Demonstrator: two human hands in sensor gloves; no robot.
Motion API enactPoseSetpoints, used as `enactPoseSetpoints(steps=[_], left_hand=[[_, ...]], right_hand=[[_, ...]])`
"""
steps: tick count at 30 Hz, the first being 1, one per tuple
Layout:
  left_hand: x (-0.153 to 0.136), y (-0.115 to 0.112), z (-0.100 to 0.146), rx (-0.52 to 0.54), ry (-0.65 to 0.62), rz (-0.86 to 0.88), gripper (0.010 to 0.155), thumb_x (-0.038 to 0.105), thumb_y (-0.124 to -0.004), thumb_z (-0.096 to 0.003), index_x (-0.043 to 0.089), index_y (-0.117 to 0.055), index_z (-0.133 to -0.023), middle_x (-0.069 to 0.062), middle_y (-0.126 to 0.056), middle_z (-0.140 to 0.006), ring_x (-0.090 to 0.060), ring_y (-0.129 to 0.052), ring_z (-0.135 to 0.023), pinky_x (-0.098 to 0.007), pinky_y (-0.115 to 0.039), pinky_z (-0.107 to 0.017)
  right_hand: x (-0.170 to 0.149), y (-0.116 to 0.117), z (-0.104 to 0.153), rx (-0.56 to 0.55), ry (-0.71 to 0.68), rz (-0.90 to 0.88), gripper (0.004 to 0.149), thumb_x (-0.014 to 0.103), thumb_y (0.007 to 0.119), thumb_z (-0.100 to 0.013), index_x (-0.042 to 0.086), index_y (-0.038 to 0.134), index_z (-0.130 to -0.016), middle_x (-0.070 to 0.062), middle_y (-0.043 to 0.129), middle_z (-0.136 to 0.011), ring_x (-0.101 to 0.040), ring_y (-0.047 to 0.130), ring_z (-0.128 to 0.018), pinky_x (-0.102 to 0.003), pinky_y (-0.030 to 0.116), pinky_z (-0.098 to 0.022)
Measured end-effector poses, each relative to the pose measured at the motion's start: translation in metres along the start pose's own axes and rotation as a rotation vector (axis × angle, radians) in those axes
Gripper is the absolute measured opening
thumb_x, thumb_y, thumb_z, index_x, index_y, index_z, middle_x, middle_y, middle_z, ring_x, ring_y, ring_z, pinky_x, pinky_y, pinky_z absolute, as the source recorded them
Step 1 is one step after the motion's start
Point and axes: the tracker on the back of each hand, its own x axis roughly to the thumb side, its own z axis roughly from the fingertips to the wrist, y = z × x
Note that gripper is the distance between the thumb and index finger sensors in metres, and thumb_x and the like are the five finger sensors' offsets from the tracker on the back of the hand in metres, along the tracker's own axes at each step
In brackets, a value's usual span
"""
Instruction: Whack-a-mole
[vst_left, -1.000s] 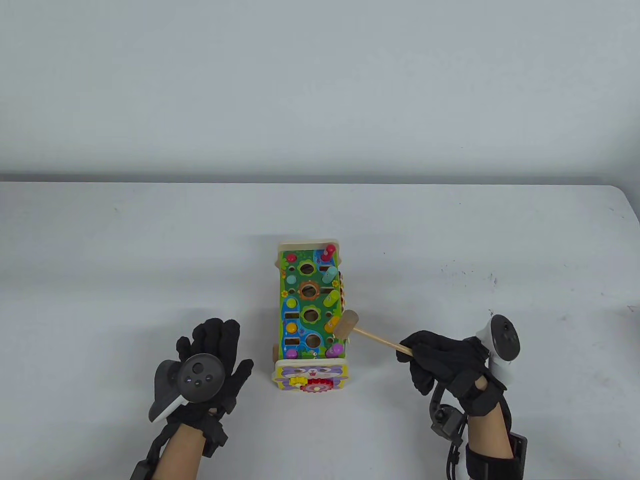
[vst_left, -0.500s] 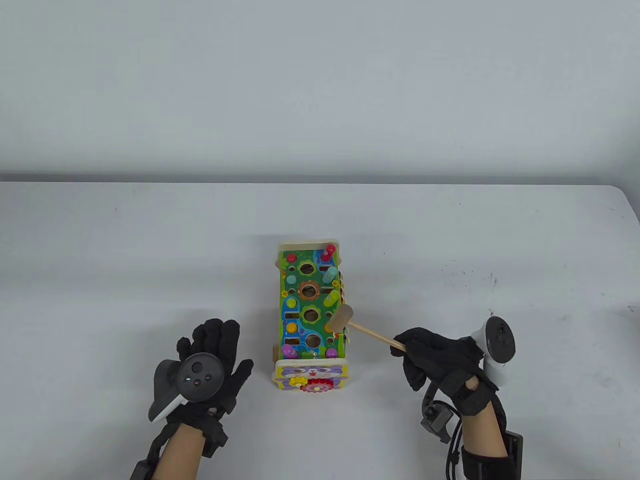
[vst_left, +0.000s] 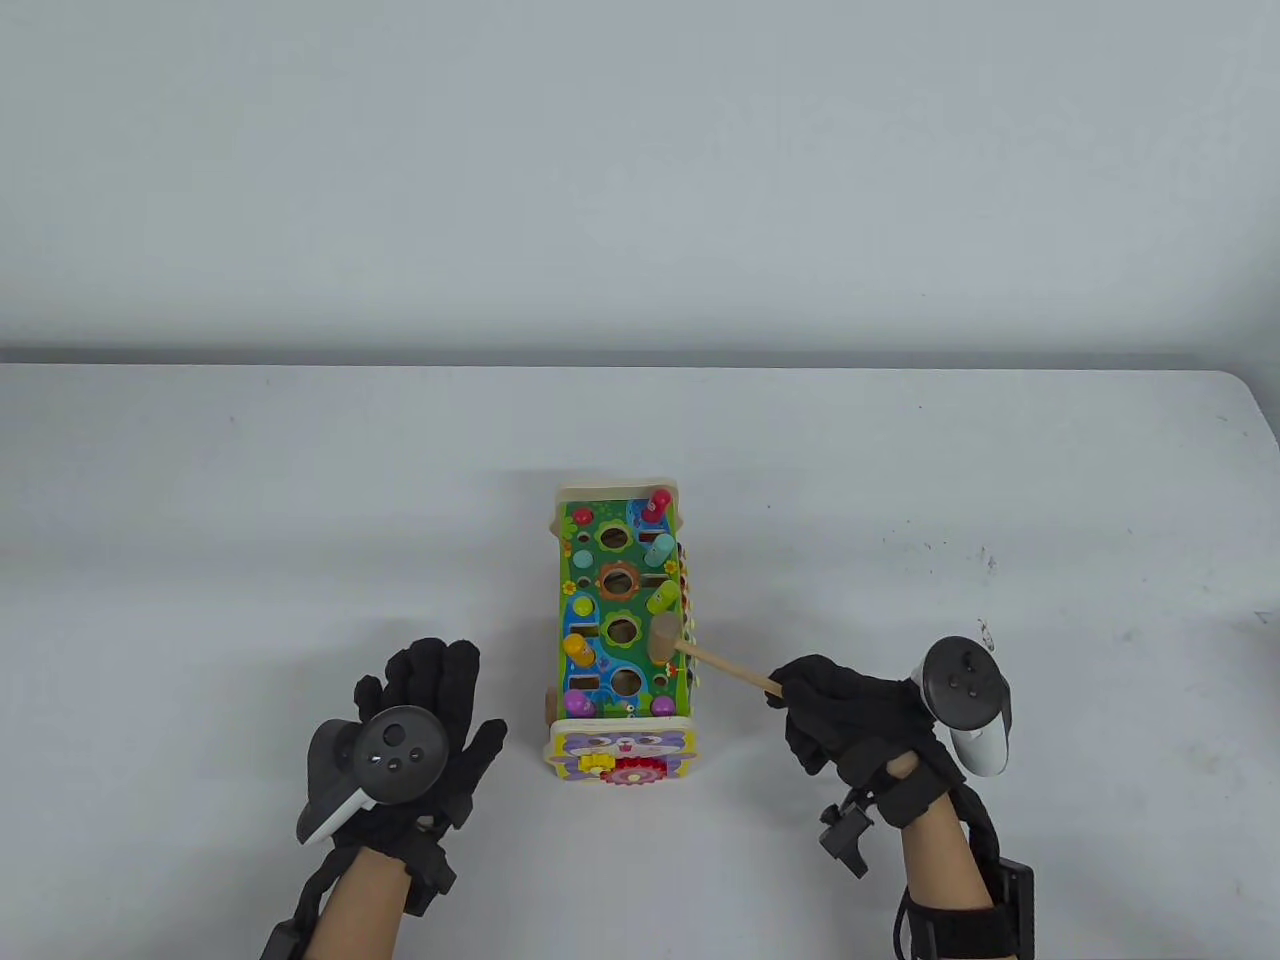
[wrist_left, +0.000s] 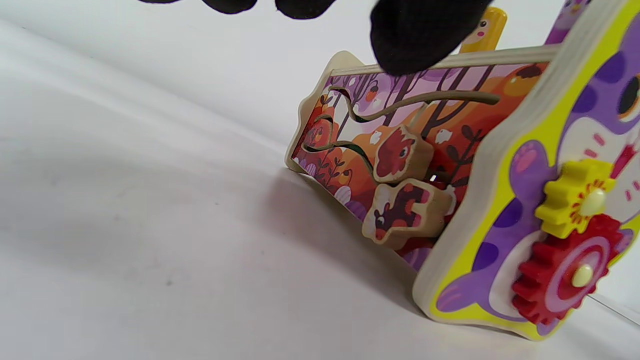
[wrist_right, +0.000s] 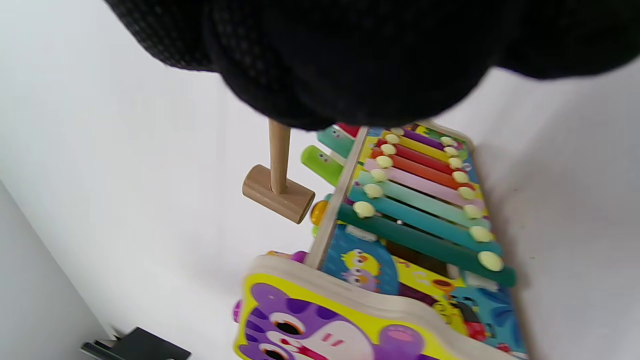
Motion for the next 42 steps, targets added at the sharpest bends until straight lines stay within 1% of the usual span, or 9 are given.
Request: enactPoseSetpoints(steps=[9, 12, 16, 18, 30, 35, 38, 40, 42], left_hand=[[0.000, 0.000, 0.000, 0.001, 0.003, 0.003, 0.079, 0.043, -0.063, -0.0569, 0.007, -0.022, -0.114, -0.036, -0.023, -0.114, -0.069, -0.027, -0.102, -0.082, -0.018, -0.062], [0.000, 0.001, 0.000, 0.003, 0.003, 0.008, 0.079, 0.043, -0.063, -0.0570, 0.007, -0.022, -0.114, -0.036, -0.023, -0.114, -0.068, -0.027, -0.102, -0.082, -0.018, -0.062], [-0.001, 0.001, 0.000, 0.002, -0.002, 0.014, 0.079, 0.043, -0.063, -0.0570, 0.007, -0.022, -0.114, -0.035, -0.023, -0.114, -0.068, -0.027, -0.102, -0.082, -0.018, -0.062], [-0.001, 0.001, 0.000, 0.001, -0.003, 0.015, 0.079, 0.043, -0.063, -0.0571, 0.007, -0.022, -0.114, -0.035, -0.023, -0.114, -0.068, -0.027, -0.103, -0.081, -0.018, -0.062], [-0.001, 0.002, 0.000, 0.013, -0.009, 0.032, 0.079, 0.043, -0.063, -0.0570, 0.007, -0.022, -0.114, -0.035, -0.023, -0.114, -0.068, -0.027, -0.103, -0.082, -0.018, -0.062], [-0.001, 0.002, 0.000, 0.016, -0.016, 0.041, 0.079, 0.043, -0.063, -0.0571, 0.007, -0.022, -0.114, -0.035, -0.023, -0.114, -0.068, -0.027, -0.103, -0.081, -0.018, -0.062], [-0.001, 0.002, 0.000, 0.016, -0.019, 0.044, 0.079, 0.043, -0.063, -0.0571, 0.007, -0.022, -0.114, -0.036, -0.023, -0.114, -0.068, -0.027, -0.102, -0.081, -0.018, -0.062], [-0.001, 0.002, 0.000, 0.014, -0.021, 0.047, 0.079, 0.043, -0.063, -0.0571, 0.007, -0.022, -0.114, -0.035, -0.023, -0.114, -0.069, -0.027, -0.102, -0.082, -0.018, -0.062], [-0.001, 0.002, 0.000, 0.014, -0.023, 0.050, 0.079, 0.043, -0.062, -0.0572, 0.007, -0.022, -0.114, -0.035, -0.023, -0.114, -0.068, -0.027, -0.103, -0.081, -0.018, -0.062]], right_hand=[[0.013, 0.004, -0.001, -0.149, -0.214, -0.229, 0.048, 0.030, 0.064, -0.055, -0.011, 0.076, -0.079, 0.000, 0.090, -0.041, -0.018, 0.093, -0.020, -0.048, 0.078, -0.029], [0.008, 0.006, -0.001, -0.169, -0.145, -0.177, 0.048, 0.029, 0.064, -0.055, -0.011, 0.076, -0.079, 0.000, 0.090, -0.041, -0.019, 0.093, -0.020, -0.049, 0.078, -0.028], [-0.005, 0.008, -0.002, -0.188, 0.053, 0.100, 0.048, 0.029, 0.064, -0.055, -0.012, 0.076, -0.078, 0.000, 0.090, -0.040, -0.018, 0.093, -0.018, -0.049, 0.078, -0.027], [-0.006, 0.009, -0.004, -0.182, 0.076, 0.106, 0.048, 0.028, 0.065, -0.054, -0.013, 0.077, -0.076, 0.000, 0.091, -0.039, -0.018, 0.093, -0.016, -0.048, 0.079, -0.025], [0.017, 0.006, -0.014, -0.338, -0.186, -0.199, 0.048, 0.029, 0.063, -0.055, -0.011, 0.075, -0.079, 0.001, 0.090, -0.042, -0.018, 0.093, -0.020, -0.048, 0.079, -0.028], [0.013, 0.011, -0.028, -0.334, -0.112, -0.090, 0.048, 0.029, 0.063, -0.055, -0.011, 0.075, -0.080, 0.000, 0.090, -0.042, -0.018, 0.093, -0.020, -0.048, 0.078, -0.029], [0.002, 0.013, -0.034, -0.359, 0.025, 0.054, 0.049, 0.028, 0.064, -0.055, -0.013, 0.076, -0.078, -0.001, 0.090, -0.040, -0.019, 0.093, -0.018, -0.049, 0.078, -0.026], [-0.005, 0.014, -0.036, -0.291, 0.118, 0.194, 0.049, 0.029, 0.063, -0.055, -0.012, 0.076, -0.078, 0.001, 0.090, -0.040, -0.016, 0.093, -0.017, -0.047, 0.079, -0.025], [-0.004, 0.014, -0.037, -0.335, 0.118, 0.203, 0.048, 0.029, 0.064, -0.054, -0.013, 0.077, -0.076, 0.001, 0.090, -0.038, -0.016, 0.092, -0.015, -0.047, 0.079, -0.024]])
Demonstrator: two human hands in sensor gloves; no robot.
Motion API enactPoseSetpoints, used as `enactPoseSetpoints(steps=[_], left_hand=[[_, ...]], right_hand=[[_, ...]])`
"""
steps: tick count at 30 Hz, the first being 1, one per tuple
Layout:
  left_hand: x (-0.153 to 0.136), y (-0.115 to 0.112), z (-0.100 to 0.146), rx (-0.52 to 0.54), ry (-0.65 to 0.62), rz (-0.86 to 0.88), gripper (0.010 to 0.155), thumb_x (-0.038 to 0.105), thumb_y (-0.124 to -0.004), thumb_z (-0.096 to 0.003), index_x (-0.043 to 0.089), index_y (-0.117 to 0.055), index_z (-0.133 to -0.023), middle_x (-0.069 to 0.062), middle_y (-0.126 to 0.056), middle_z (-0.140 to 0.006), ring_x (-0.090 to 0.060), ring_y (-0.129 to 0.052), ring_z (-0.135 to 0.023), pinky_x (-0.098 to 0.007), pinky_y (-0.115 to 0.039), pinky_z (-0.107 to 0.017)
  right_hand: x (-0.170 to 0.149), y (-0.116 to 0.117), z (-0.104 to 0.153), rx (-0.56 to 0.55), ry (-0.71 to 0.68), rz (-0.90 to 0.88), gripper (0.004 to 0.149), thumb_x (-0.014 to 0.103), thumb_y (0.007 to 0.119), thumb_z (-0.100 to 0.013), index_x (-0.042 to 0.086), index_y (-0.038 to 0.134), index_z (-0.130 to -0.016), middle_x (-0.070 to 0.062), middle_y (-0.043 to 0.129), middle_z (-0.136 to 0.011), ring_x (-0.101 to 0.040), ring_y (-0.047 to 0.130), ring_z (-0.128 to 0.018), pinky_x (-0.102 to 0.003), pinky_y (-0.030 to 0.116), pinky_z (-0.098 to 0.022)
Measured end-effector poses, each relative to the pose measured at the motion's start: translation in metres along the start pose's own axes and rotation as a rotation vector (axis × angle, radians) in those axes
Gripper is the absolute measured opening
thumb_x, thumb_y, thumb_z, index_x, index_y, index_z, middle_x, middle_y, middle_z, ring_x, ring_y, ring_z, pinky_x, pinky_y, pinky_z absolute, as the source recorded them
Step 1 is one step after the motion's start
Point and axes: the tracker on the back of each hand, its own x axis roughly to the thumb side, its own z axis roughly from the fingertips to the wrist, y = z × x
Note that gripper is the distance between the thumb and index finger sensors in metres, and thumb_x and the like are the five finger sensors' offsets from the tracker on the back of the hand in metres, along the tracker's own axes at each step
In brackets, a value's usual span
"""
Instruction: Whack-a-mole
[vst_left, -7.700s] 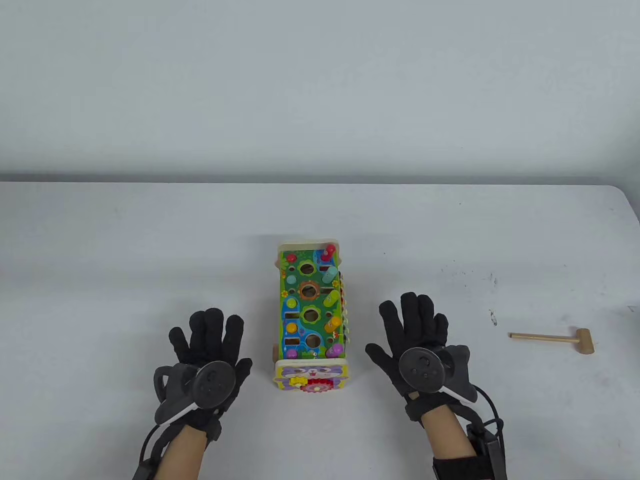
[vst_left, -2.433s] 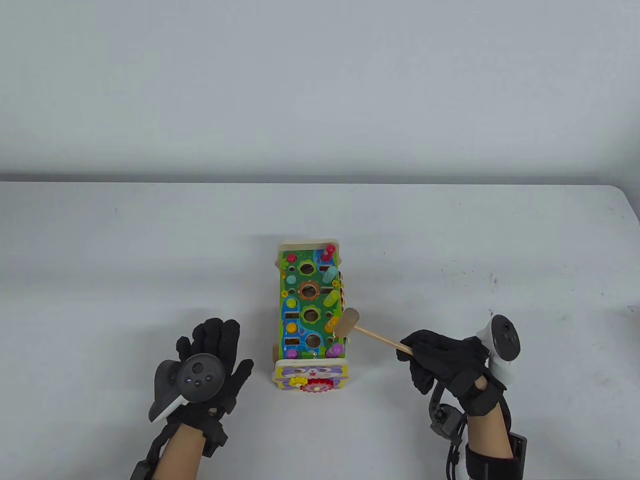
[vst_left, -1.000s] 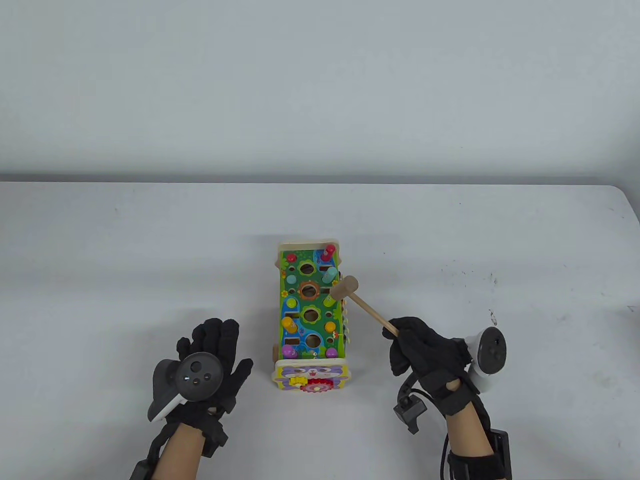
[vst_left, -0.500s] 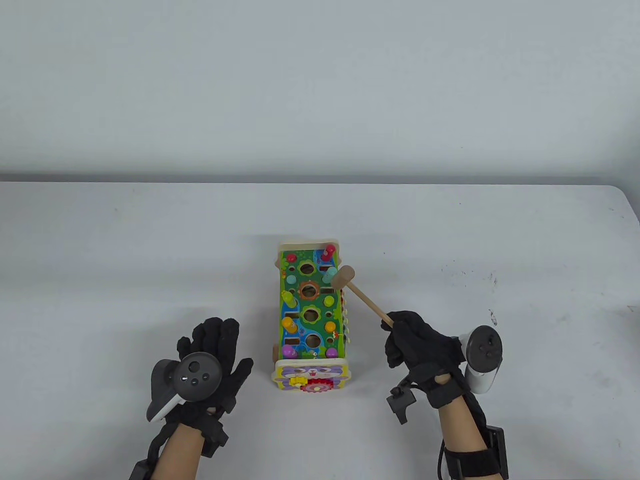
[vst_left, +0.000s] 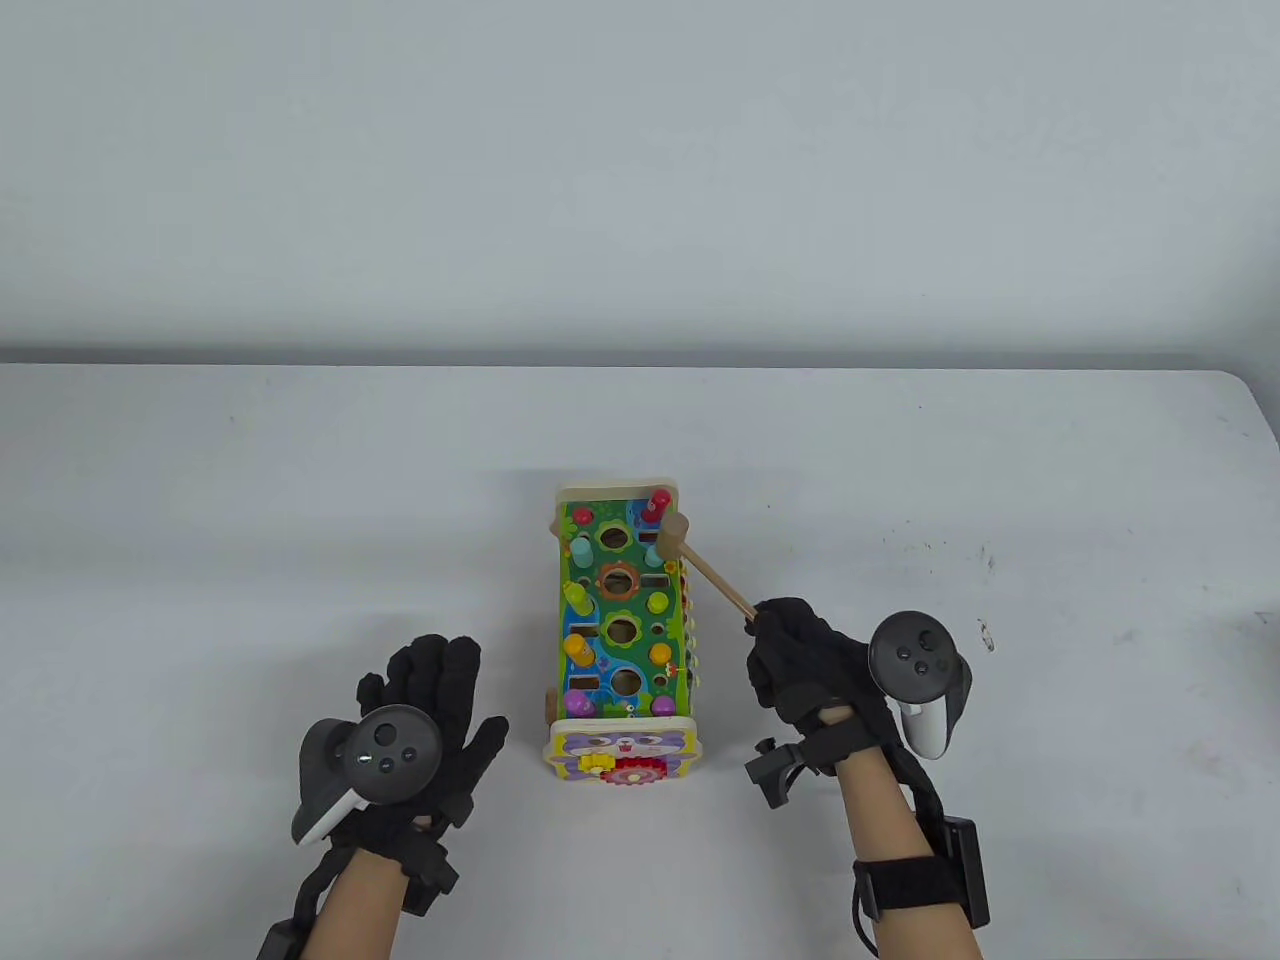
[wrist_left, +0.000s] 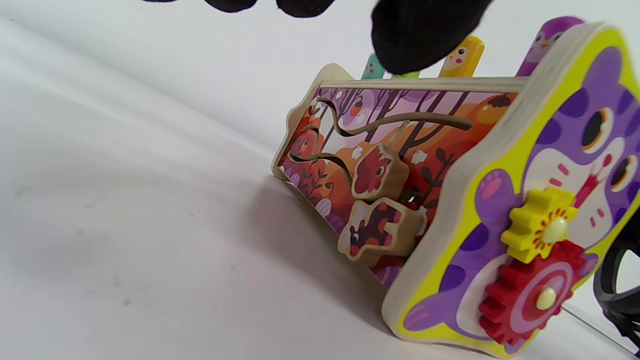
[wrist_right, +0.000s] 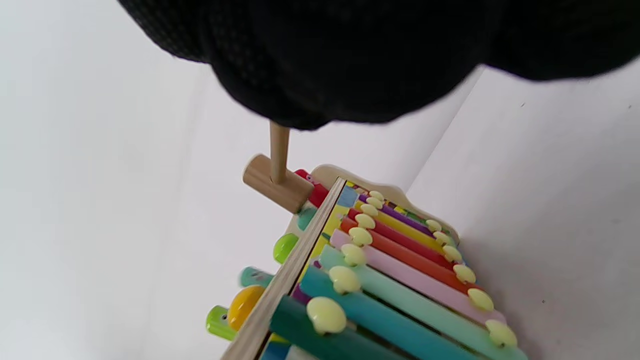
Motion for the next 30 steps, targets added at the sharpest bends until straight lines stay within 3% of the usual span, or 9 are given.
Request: enactPoseSetpoints(steps=[6, 10, 14, 18, 21, 23, 30], left_hand=[[0.000, 0.000, 0.000, 0.005, 0.003, 0.008, 0.079, 0.043, -0.062, -0.0572, 0.007, -0.021, -0.114, -0.035, -0.023, -0.114, -0.068, -0.026, -0.103, -0.081, -0.018, -0.062], [0.001, 0.000, 0.000, 0.006, -0.002, 0.014, 0.079, 0.043, -0.062, -0.0572, 0.007, -0.021, -0.114, -0.036, -0.023, -0.114, -0.068, -0.027, -0.103, -0.081, -0.018, -0.062], [0.003, 0.000, 0.001, 0.007, -0.013, 0.014, 0.079, 0.043, -0.062, -0.0572, 0.007, -0.021, -0.114, -0.035, -0.023, -0.114, -0.068, -0.027, -0.103, -0.082, -0.018, -0.062], [0.003, 0.000, 0.001, 0.003, -0.016, 0.017, 0.079, 0.043, -0.062, -0.0571, 0.007, -0.022, -0.114, -0.036, -0.023, -0.114, -0.069, -0.027, -0.102, -0.082, -0.019, -0.062], [0.003, 0.000, 0.001, 0.000, -0.015, 0.022, 0.079, 0.043, -0.062, -0.0571, 0.007, -0.022, -0.114, -0.036, -0.023, -0.114, -0.069, -0.027, -0.102, -0.081, -0.019, -0.062], [0.003, 0.000, 0.001, 0.000, -0.014, 0.026, 0.079, 0.043, -0.062, -0.0573, 0.007, -0.021, -0.114, -0.036, -0.023, -0.114, -0.069, -0.027, -0.102, -0.081, -0.019, -0.062], [0.004, -0.001, 0.000, -0.001, -0.020, 0.034, 0.079, 0.043, -0.062, -0.0572, 0.007, -0.021, -0.114, -0.036, -0.023, -0.114, -0.068, -0.028, -0.102, -0.082, -0.019, -0.062]], right_hand=[[0.019, -0.007, -0.005, -0.072, -0.138, -0.319, 0.048, 0.029, 0.063, -0.055, -0.012, 0.075, -0.079, 0.001, 0.090, -0.042, -0.017, 0.093, -0.019, -0.048, 0.079, -0.027], [0.026, -0.006, -0.009, -0.080, -0.171, -0.435, 0.048, 0.031, 0.061, -0.056, -0.008, 0.073, -0.082, 0.002, 0.089, -0.045, -0.016, 0.092, -0.023, -0.046, 0.079, -0.031], [0.021, 0.001, -0.016, -0.079, -0.102, -0.342, 0.048, 0.031, 0.061, -0.057, -0.008, 0.072, -0.083, 0.002, 0.089, -0.047, -0.016, 0.093, -0.025, -0.047, 0.078, -0.033], [0.005, 0.015, -0.027, -0.024, 0.084, -0.102, 0.048, 0.026, 0.064, -0.055, -0.014, 0.074, -0.080, -0.004, 0.090, -0.043, -0.021, 0.093, -0.020, -0.051, 0.077, -0.027], [0.005, 0.017, -0.027, -0.007, 0.077, 0.028, 0.048, 0.028, 0.062, -0.056, -0.012, 0.074, -0.080, -0.001, 0.090, -0.043, -0.018, 0.093, -0.020, -0.048, 0.079, -0.027], [0.009, 0.017, -0.026, -0.058, 0.035, -0.003, 0.048, 0.027, 0.063, -0.055, -0.013, 0.074, -0.079, -0.002, 0.090, -0.043, -0.018, 0.093, -0.019, -0.049, 0.078, -0.027], [0.030, 0.011, -0.004, -0.032, -0.057, -0.181, 0.048, 0.028, 0.062, -0.056, -0.013, 0.074, -0.080, -0.002, 0.090, -0.044, -0.019, 0.093, -0.020, -0.049, 0.078, -0.027]])
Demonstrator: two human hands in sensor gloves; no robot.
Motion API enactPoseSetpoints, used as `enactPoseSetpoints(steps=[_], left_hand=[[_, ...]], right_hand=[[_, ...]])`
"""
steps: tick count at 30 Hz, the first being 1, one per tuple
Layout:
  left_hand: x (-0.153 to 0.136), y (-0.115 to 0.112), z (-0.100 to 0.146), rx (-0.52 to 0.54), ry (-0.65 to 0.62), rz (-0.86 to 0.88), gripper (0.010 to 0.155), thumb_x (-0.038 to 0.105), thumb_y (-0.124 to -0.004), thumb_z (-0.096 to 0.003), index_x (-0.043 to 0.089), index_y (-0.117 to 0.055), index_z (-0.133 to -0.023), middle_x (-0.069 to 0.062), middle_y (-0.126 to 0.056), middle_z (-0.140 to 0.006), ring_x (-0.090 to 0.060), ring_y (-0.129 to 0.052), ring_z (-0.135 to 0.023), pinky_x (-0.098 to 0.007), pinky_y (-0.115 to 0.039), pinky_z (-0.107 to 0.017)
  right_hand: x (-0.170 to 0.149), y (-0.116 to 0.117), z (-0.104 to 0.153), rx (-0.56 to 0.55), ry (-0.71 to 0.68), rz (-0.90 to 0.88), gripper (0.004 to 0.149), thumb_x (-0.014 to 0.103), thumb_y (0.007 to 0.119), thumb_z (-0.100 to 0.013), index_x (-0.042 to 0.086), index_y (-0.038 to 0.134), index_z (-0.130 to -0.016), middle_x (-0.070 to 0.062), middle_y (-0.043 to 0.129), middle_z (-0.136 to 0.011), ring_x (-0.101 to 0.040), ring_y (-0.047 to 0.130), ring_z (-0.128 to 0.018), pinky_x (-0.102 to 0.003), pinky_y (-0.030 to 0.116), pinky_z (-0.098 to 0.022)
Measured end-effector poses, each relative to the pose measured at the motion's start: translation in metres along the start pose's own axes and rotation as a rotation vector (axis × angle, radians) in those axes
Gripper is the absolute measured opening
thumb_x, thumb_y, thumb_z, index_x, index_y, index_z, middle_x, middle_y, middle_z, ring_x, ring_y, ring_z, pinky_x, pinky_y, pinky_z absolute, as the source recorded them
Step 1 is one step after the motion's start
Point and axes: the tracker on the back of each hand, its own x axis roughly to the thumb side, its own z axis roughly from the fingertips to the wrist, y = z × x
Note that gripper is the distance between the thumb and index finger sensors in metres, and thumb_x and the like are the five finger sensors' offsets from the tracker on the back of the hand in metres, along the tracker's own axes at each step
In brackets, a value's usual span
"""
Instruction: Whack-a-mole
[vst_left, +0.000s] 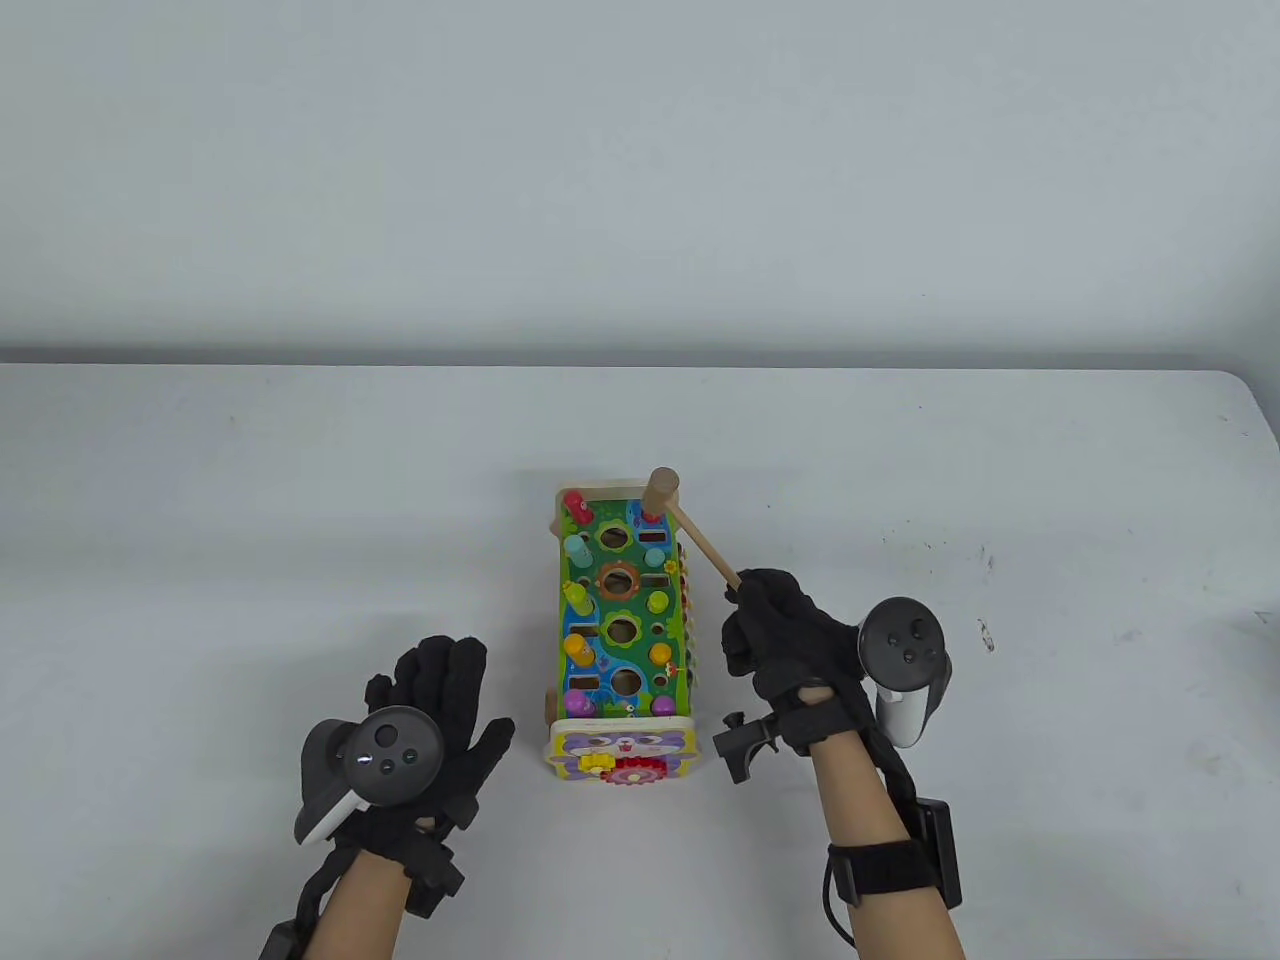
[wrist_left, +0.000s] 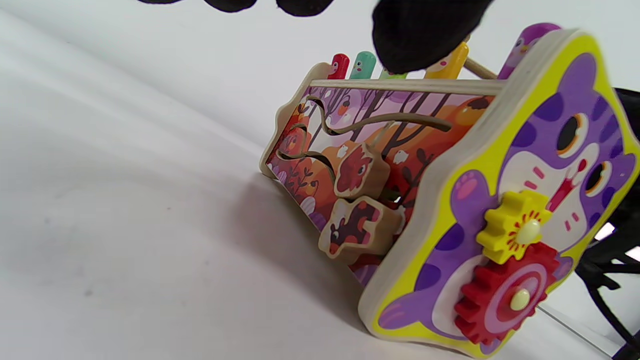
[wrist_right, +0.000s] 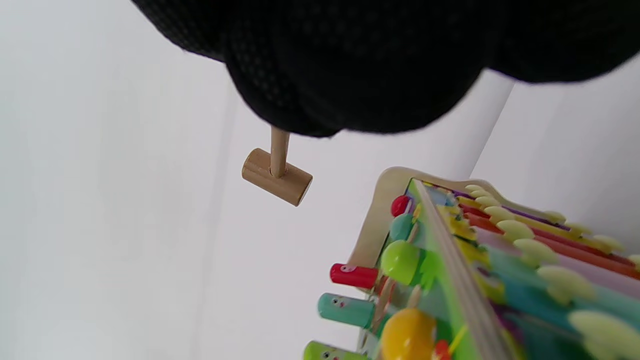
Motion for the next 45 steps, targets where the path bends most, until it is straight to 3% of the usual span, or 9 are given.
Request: enactPoseSetpoints(steps=[6, 12, 18, 20, 24, 26, 29, 34, 45], left_hand=[[0.002, 0.000, 0.001, 0.024, -0.024, 0.041, 0.079, 0.043, -0.062, -0.0570, 0.006, -0.022, -0.114, -0.036, -0.025, -0.114, -0.069, -0.032, -0.102, -0.082, -0.023, -0.063], [0.008, 0.006, 0.007, 0.089, -0.047, 0.109, 0.079, 0.043, -0.063, -0.0568, 0.004, -0.023, -0.113, -0.038, -0.030, -0.112, -0.069, -0.038, -0.099, -0.080, -0.030, -0.064], [0.028, 0.022, 0.020, 0.305, -0.181, 0.228, 0.077, 0.042, -0.064, -0.0562, 0.004, -0.031, -0.114, -0.037, -0.048, -0.108, -0.067, -0.058, -0.092, -0.077, -0.045, -0.063], [0.039, 0.030, 0.029, 0.453, -0.253, 0.283, 0.073, 0.041, -0.066, -0.0554, 0.003, -0.041, -0.113, -0.035, -0.059, -0.104, -0.063, -0.070, -0.085, -0.073, -0.055, -0.060], [0.059, 0.038, 0.042, 0.574, -0.350, 0.333, 0.064, 0.039, -0.069, -0.0547, 0.002, -0.061, -0.106, -0.026, -0.082, -0.088, -0.048, -0.093, -0.064, -0.063, -0.073, -0.048], [0.068, 0.037, 0.044, 0.555, -0.379, 0.365, 0.060, 0.039, -0.069, -0.0545, 0.001, -0.070, -0.101, -0.021, -0.092, -0.078, -0.041, -0.100, -0.052, -0.059, -0.079, -0.041], [0.082, 0.024, 0.038, 0.422, -0.409, 0.470, 0.059, 0.038, -0.071, -0.0544, -0.001, -0.074, -0.098, -0.022, -0.095, -0.073, -0.039, -0.102, -0.046, -0.056, -0.081, -0.036], [0.098, 0.002, 0.029, 0.287, -0.423, 0.643, 0.063, 0.036, -0.072, -0.0547, -0.003, -0.065, -0.104, -0.027, -0.087, -0.084, -0.044, -0.098, -0.058, -0.061, -0.077, -0.045], [0.105, -0.018, 0.025, 0.226, -0.445, 0.796, 0.057, 0.033, -0.068, -0.0561, 0.005, -0.064, -0.106, -0.031, -0.071, -0.100, -0.056, -0.082, -0.080, -0.072, -0.061, -0.059]], right_hand=[[0.009, 0.005, 0.026, 0.083, -0.025, -0.151, 0.048, 0.028, 0.063, -0.056, -0.013, 0.074, -0.080, -0.002, 0.090, -0.044, -0.019, 0.093, -0.020, -0.049, 0.078, -0.027], [-0.003, 0.014, 0.044, 0.189, -0.007, -0.266, 0.048, 0.028, 0.063, -0.056, -0.013, 0.073, -0.079, -0.002, 0.090, -0.044, -0.019, 0.093, -0.021, -0.049, 0.078, -0.027], [-0.006, 0.017, 0.048, 0.283, -0.024, -0.239, 0.049, 0.028, 0.062, -0.056, -0.013, 0.073, -0.080, -0.003, 0.091, -0.045, -0.020, 0.094, -0.021, -0.049, 0.078, -0.028], [-0.005, 0.017, 0.048, 0.307, -0.031, -0.262, 0.049, 0.028, 0.062, -0.056, -0.013, 0.073, -0.080, -0.003, 0.091, -0.045, -0.020, 0.094, -0.022, -0.049, 0.078, -0.028], [-0.003, 0.019, 0.049, 0.330, -0.042, -0.322, 0.049, 0.028, 0.062, -0.056, -0.013, 0.072, -0.080, -0.003, 0.091, -0.046, -0.020, 0.094, -0.023, -0.049, 0.078, -0.029], [-0.001, 0.022, 0.050, 0.353, -0.059, -0.356, 0.049, 0.028, 0.062, -0.056, -0.013, 0.072, -0.081, -0.003, 0.091, -0.047, -0.020, 0.095, -0.024, -0.049, 0.078, -0.029], [0.003, 0.028, 0.052, 0.407, -0.086, -0.404, 0.049, 0.028, 0.062, -0.056, -0.012, 0.071, -0.082, -0.003, 0.091, -0.048, -0.021, 0.095, -0.025, -0.050, 0.078, -0.030], [0.012, 0.042, 0.057, 0.549, -0.123, -0.449, 0.049, 0.028, 0.062, -0.057, -0.012, 0.071, -0.083, -0.004, 0.091, -0.050, -0.022, 0.096, -0.027, -0.050, 0.077, -0.031], [0.018, 0.071, 0.069, 0.771, -0.098, -0.445, 0.048, 0.028, 0.061, -0.058, -0.010, 0.072, -0.084, -0.007, 0.093, -0.053, -0.025, 0.097, -0.030, -0.052, 0.076, -0.033]])
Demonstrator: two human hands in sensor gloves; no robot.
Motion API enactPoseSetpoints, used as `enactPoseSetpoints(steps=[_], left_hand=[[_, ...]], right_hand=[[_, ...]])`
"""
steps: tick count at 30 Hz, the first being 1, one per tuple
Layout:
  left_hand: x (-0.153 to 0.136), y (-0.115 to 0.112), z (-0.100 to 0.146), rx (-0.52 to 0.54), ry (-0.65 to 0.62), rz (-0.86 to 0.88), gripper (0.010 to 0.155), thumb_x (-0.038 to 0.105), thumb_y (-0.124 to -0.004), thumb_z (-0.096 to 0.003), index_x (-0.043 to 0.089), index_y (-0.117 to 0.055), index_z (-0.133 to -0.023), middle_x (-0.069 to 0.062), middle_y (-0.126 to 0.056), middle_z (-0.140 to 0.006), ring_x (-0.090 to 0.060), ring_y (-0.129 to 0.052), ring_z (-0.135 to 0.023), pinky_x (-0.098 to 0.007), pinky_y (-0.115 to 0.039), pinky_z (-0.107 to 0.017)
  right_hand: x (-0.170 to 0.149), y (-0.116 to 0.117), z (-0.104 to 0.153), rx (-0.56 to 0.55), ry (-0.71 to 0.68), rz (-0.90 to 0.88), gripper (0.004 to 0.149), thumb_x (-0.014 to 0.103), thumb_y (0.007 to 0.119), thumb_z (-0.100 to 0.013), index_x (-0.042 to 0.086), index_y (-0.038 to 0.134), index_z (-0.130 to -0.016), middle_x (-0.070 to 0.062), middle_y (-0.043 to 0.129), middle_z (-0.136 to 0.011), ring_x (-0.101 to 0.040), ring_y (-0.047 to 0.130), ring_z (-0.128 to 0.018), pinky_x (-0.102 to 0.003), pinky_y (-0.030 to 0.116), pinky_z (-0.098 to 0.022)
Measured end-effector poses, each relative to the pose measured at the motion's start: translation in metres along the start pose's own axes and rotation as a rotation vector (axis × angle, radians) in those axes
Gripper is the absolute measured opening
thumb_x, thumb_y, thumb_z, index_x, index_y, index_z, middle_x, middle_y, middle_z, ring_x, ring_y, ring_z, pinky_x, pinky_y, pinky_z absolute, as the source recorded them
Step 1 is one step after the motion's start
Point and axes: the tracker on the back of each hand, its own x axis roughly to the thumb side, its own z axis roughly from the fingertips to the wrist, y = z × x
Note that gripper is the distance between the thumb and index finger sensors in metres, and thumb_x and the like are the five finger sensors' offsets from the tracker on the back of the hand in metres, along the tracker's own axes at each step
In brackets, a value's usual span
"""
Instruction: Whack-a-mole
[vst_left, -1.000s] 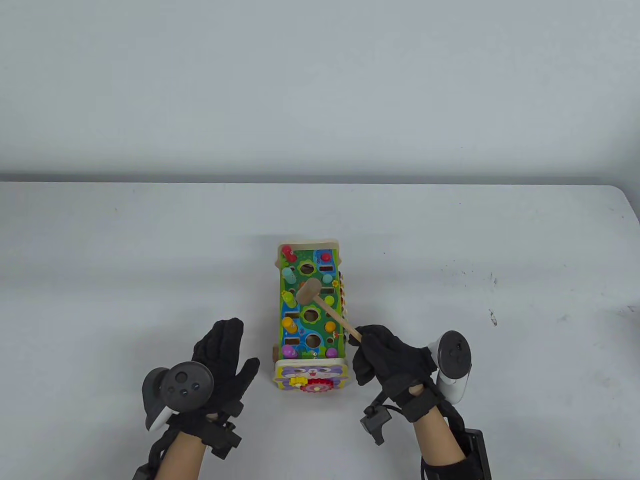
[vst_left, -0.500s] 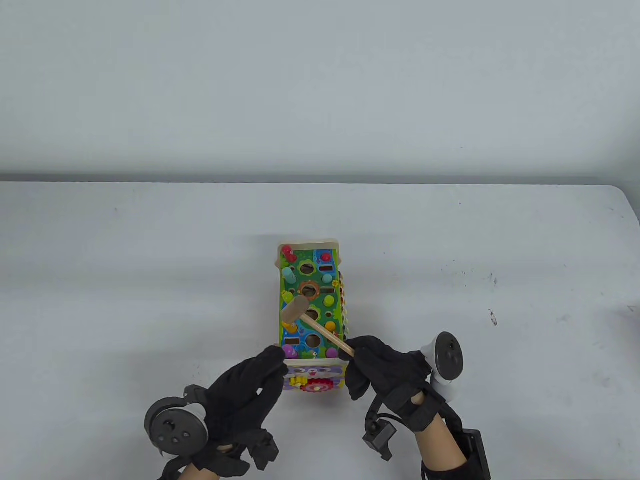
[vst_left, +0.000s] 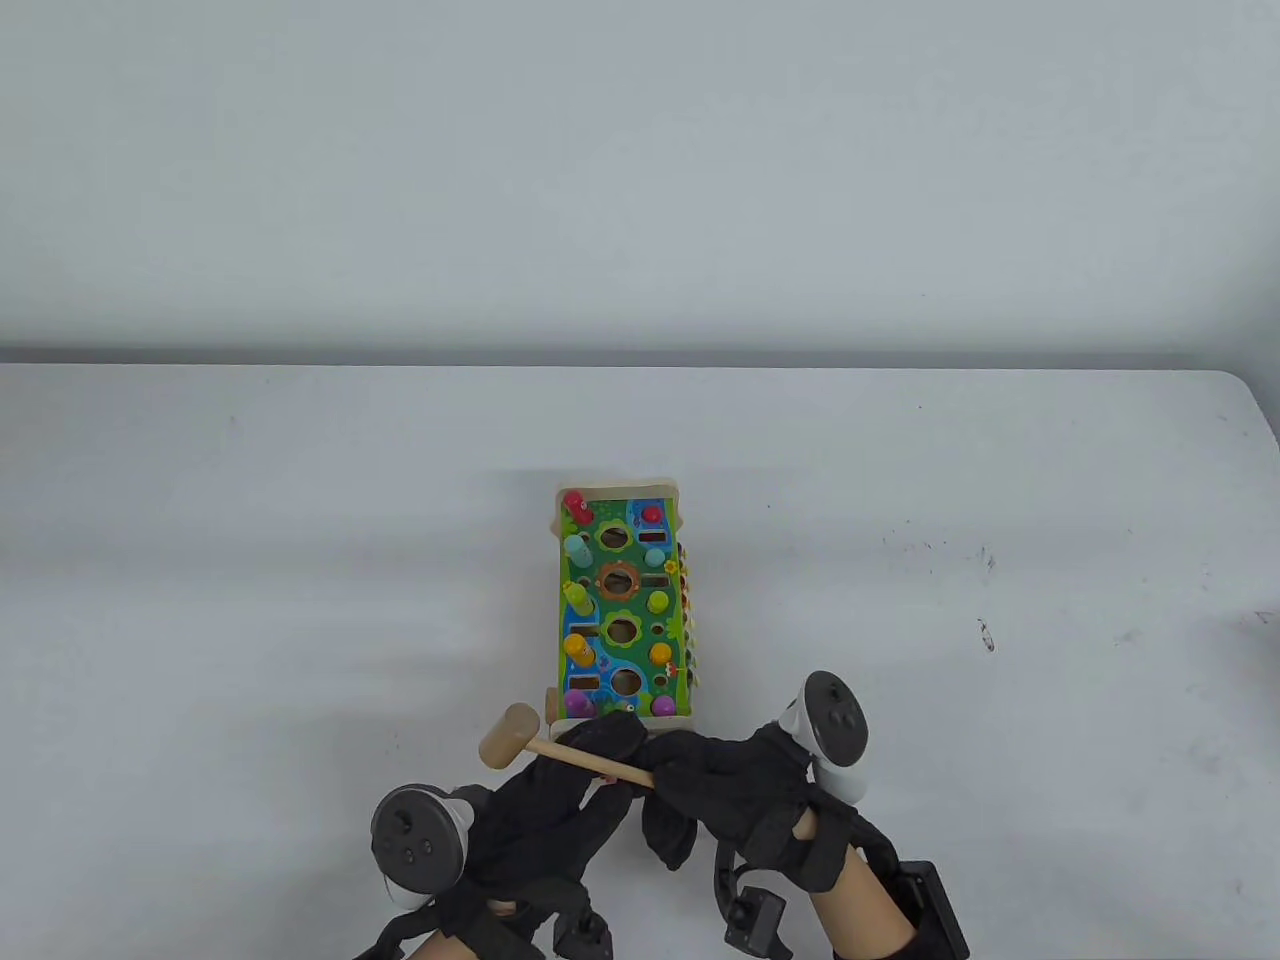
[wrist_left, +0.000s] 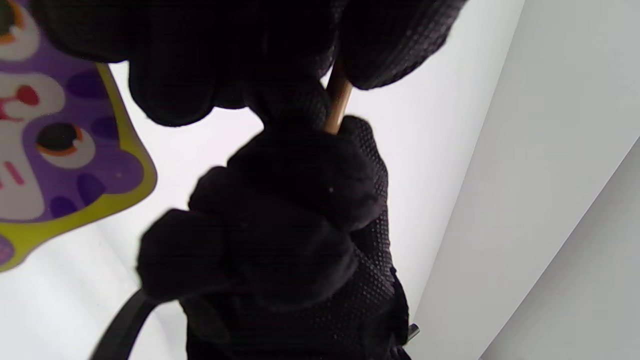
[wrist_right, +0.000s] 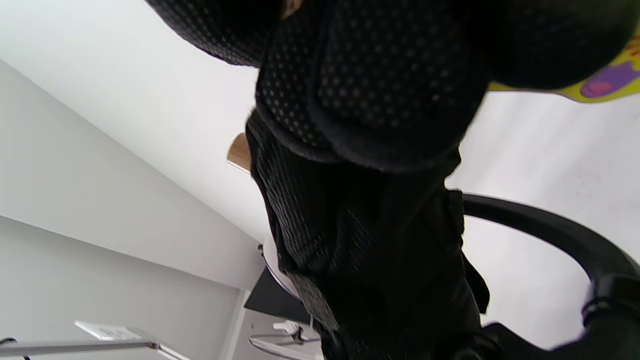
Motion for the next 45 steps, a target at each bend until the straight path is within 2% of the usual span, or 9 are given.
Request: enactPoseSetpoints(steps=[19, 23, 25, 29, 31, 33, 37, 41, 45], left_hand=[[-0.002, 0.010, 0.001, 0.063, -0.003, 0.078, 0.050, 0.033, -0.063, -0.0558, 0.008, -0.066, -0.099, -0.031, -0.068, -0.100, -0.057, -0.079, -0.082, -0.073, -0.059, -0.060], [0.003, 0.018, 0.001, 0.076, -0.036, 0.043, 0.049, 0.035, -0.059, -0.0548, 0.007, -0.063, -0.095, -0.031, -0.074, -0.094, -0.053, -0.087, -0.074, -0.070, -0.065, -0.056], [0.005, 0.023, 0.001, 0.091, -0.059, 0.007, 0.049, 0.035, -0.057, -0.0543, 0.006, -0.062, -0.094, -0.029, -0.078, -0.089, -0.049, -0.093, -0.067, -0.068, -0.070, -0.053], [0.007, 0.033, 0.002, 0.118, -0.081, -0.073, 0.049, 0.035, -0.056, -0.0537, 0.005, -0.061, -0.093, -0.027, -0.084, -0.081, -0.045, -0.100, -0.058, -0.065, -0.074, -0.050], [0.007, 0.038, 0.002, 0.127, -0.086, -0.098, 0.049, 0.035, -0.056, -0.0533, 0.005, -0.062, -0.092, -0.027, -0.087, -0.078, -0.044, -0.102, -0.055, -0.065, -0.075, -0.048], [0.005, 0.043, 0.001, 0.111, -0.072, -0.128, 0.049, 0.035, -0.057, -0.0524, 0.005, -0.064, -0.091, -0.027, -0.089, -0.075, -0.044, -0.104, -0.052, -0.064, -0.077, -0.047], [-0.001, 0.051, 0.002, 0.093, -0.025, -0.198, 0.049, 0.034, -0.057, -0.0525, 0.005, -0.064, -0.091, -0.024, -0.091, -0.071, -0.042, -0.104, -0.046, -0.064, -0.076, -0.047], [-0.007, 0.059, 0.003, 0.111, 0.007, -0.224, 0.052, 0.035, -0.057, -0.0527, 0.003, -0.065, -0.093, -0.021, -0.091, -0.066, -0.040, -0.101, -0.041, -0.065, -0.075, -0.048], [-0.011, 0.064, 0.004, 0.143, 0.035, -0.200, 0.056, 0.034, -0.057, -0.0535, -0.002, -0.064, -0.096, -0.019, -0.090, -0.063, -0.037, -0.097, -0.036, -0.065, -0.074, -0.048]], right_hand=[[0.005, -0.016, 0.008, -0.089, 0.017, 0.240, 0.047, 0.030, 0.064, -0.058, -0.009, 0.076, -0.082, -0.012, 0.095, -0.054, -0.030, 0.098, -0.032, -0.055, 0.075, -0.034], [0.018, -0.030, 0.017, -0.245, -0.087, 0.332, 0.048, 0.031, 0.065, -0.057, -0.009, 0.077, -0.082, -0.013, 0.095, -0.054, -0.031, 0.098, -0.032, -0.055, 0.075, -0.034], [0.028, -0.040, 0.027, -0.444, -0.136, 0.505, 0.049, 0.031, 0.066, -0.057, -0.009, 0.076, -0.083, -0.015, 0.095, -0.058, -0.034, 0.098, -0.036, -0.058, 0.073, -0.037], [0.039, -0.052, 0.043, -0.641, -0.168, 0.849, 0.053, 0.033, 0.067, -0.057, -0.009, 0.072, -0.089, -0.023, 0.089, -0.072, -0.044, 0.093, -0.052, -0.065, 0.065, -0.045], [0.039, -0.058, 0.050, -0.675, -0.110, 1.043, 0.057, 0.036, 0.068, -0.057, -0.009, 0.071, -0.092, -0.028, 0.083, -0.080, -0.050, 0.088, -0.060, -0.070, 0.057, -0.050], [0.033, -0.064, 0.052, -0.636, -0.009, 1.188, 0.062, 0.039, 0.070, -0.057, -0.009, 0.067, -0.096, -0.032, 0.075, -0.089, -0.056, 0.080, -0.070, -0.075, 0.049, -0.053], [0.016, -0.077, 0.052, -0.518, 0.249, 1.399, 0.072, 0.046, 0.069, -0.058, -0.005, 0.053, -0.107, -0.037, 0.044, -0.108, -0.067, 0.043, -0.094, -0.081, 0.030, -0.056], [0.004, -0.087, 0.053, -0.474, 0.369, 1.475, 0.077, 0.050, 0.067, -0.059, -0.002, 0.045, -0.111, -0.036, 0.028, -0.112, -0.066, 0.024, -0.099, -0.081, 0.023, -0.056], [-0.004, -0.092, 0.054, -0.466, 0.422, 1.432, 0.077, 0.050, 0.066, -0.059, -0.002, 0.043, -0.111, -0.036, 0.027, -0.112, -0.067, 0.024, -0.098, -0.081, 0.022, -0.056]])
